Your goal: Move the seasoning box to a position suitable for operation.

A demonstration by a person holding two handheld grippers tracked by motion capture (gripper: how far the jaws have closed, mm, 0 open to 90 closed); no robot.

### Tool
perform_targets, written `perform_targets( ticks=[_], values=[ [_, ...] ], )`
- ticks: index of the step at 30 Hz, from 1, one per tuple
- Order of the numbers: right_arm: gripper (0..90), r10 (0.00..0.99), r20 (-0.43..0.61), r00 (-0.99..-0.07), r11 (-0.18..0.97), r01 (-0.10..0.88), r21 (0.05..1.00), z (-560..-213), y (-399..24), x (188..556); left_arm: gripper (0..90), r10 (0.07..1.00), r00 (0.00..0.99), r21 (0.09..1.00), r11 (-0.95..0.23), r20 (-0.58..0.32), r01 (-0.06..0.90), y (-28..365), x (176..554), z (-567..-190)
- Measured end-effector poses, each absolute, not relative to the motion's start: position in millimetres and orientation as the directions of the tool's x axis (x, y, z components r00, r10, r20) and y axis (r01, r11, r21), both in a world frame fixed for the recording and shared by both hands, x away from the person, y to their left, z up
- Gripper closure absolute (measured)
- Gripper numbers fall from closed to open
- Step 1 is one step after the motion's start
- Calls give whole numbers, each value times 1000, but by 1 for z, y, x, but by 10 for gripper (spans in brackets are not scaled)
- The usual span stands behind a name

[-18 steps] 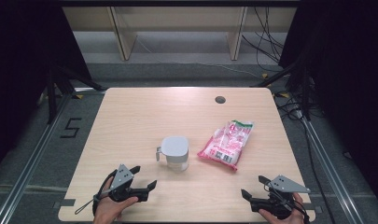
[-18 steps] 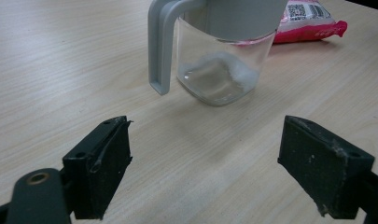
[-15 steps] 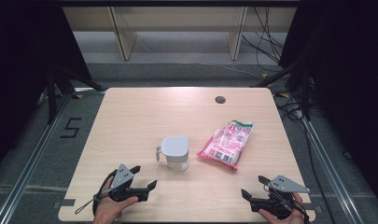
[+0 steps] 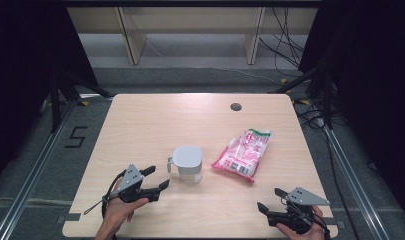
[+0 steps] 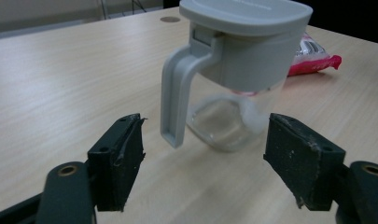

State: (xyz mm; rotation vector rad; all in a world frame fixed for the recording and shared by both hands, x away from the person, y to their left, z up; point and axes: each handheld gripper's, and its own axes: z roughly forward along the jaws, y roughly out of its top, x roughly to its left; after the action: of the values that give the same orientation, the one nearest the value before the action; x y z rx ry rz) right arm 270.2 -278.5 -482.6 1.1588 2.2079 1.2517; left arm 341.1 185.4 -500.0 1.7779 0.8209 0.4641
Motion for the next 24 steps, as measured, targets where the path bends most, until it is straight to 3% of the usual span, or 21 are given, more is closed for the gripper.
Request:
perform_targets(
  ticks=[3, 8, 24],
  values=[
    [214, 795, 87, -601, 275, 484, 831, -482, -279, 270, 301, 722, 689, 930, -209, -60, 301, 185, 347, -499],
    [218, 792, 100, -602, 271, 494, 826, -483, -277, 271, 352, 661, 739, 946, -142, -128, 291, 180, 369, -501],
    [226, 788, 100, -608, 286, 504, 815, -485, -276, 272, 537, 589, 803, 941, -212, -91, 262, 175, 385, -493]
  ],
)
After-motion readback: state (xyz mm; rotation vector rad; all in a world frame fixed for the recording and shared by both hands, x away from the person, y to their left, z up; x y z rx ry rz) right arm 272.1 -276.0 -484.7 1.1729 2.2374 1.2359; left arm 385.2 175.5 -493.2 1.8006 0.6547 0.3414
